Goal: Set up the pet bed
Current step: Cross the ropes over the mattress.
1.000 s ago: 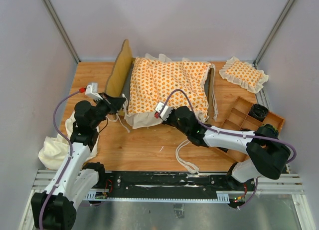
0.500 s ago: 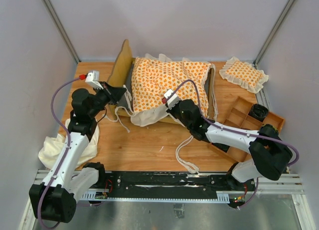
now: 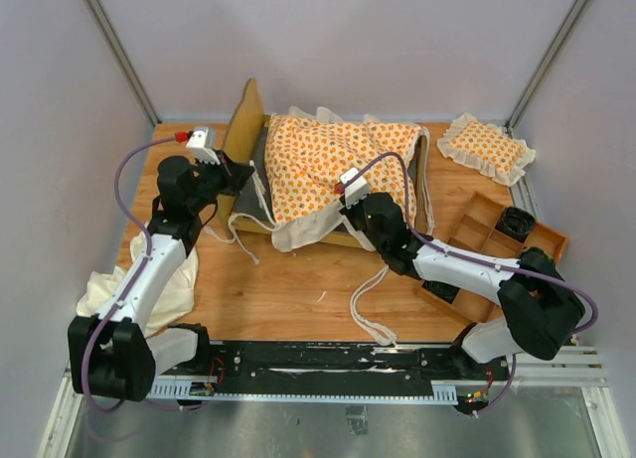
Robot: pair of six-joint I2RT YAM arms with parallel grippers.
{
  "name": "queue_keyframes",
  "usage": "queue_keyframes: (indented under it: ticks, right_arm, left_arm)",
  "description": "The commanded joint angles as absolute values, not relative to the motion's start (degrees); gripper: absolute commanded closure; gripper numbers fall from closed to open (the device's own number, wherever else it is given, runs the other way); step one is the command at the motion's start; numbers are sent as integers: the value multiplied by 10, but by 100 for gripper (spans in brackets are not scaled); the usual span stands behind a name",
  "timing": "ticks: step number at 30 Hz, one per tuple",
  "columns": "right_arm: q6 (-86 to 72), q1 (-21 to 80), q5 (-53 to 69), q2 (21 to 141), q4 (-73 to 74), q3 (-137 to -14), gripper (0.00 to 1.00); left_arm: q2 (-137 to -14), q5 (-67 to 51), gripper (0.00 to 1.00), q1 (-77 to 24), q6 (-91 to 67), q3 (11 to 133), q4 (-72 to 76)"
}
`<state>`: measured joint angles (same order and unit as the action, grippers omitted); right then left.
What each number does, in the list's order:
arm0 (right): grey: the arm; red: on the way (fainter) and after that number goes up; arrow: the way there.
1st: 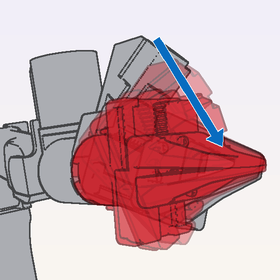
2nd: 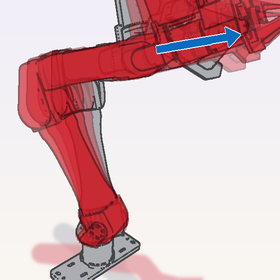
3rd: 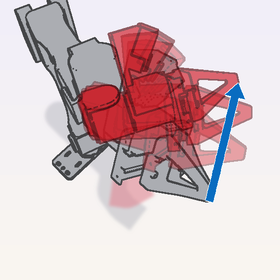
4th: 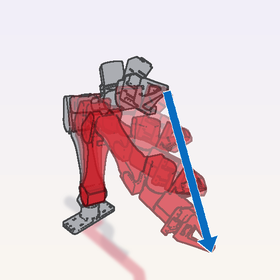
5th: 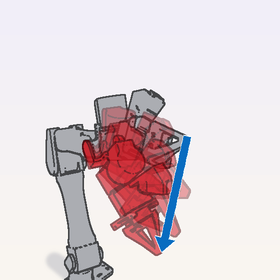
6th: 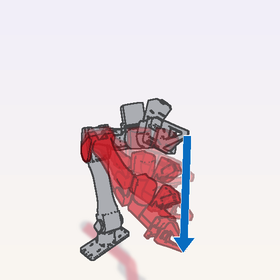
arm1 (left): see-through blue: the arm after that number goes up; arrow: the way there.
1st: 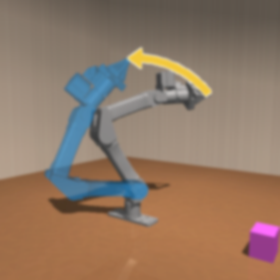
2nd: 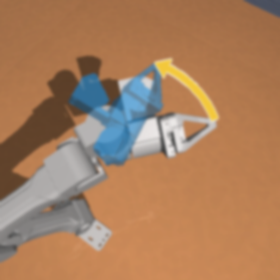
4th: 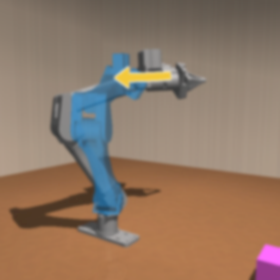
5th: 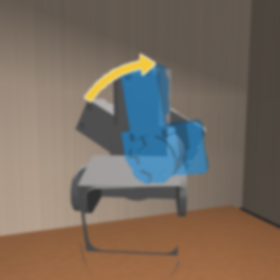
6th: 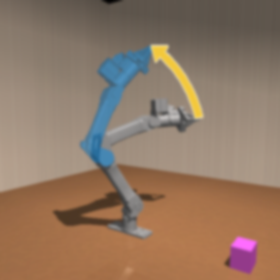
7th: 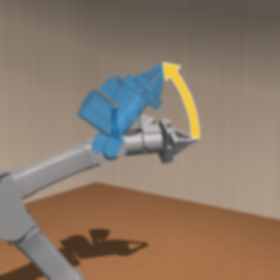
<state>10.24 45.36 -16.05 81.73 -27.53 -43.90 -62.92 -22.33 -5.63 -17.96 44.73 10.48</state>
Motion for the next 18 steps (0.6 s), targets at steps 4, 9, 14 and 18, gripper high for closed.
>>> queue_keyframes:
  ticks: [4,9,14,18]
  right_arm:
    - [62,434,-178,807,-263,-454,91]
    - [57,434,-167,813,-259,-456,91]
    - [51,435,-156,821,-258,-460,91]
    - [42,435,-146,824,-250,-466,91]
  left_arm:
    - [-722,-295,99,-53,-175,532,178]
    - [-775,-347,99,-67,-225,548,207]
    - [-827,-352,93,-106,-207,575,229]
    - [-850,-342,55,-109,-178,608,226]
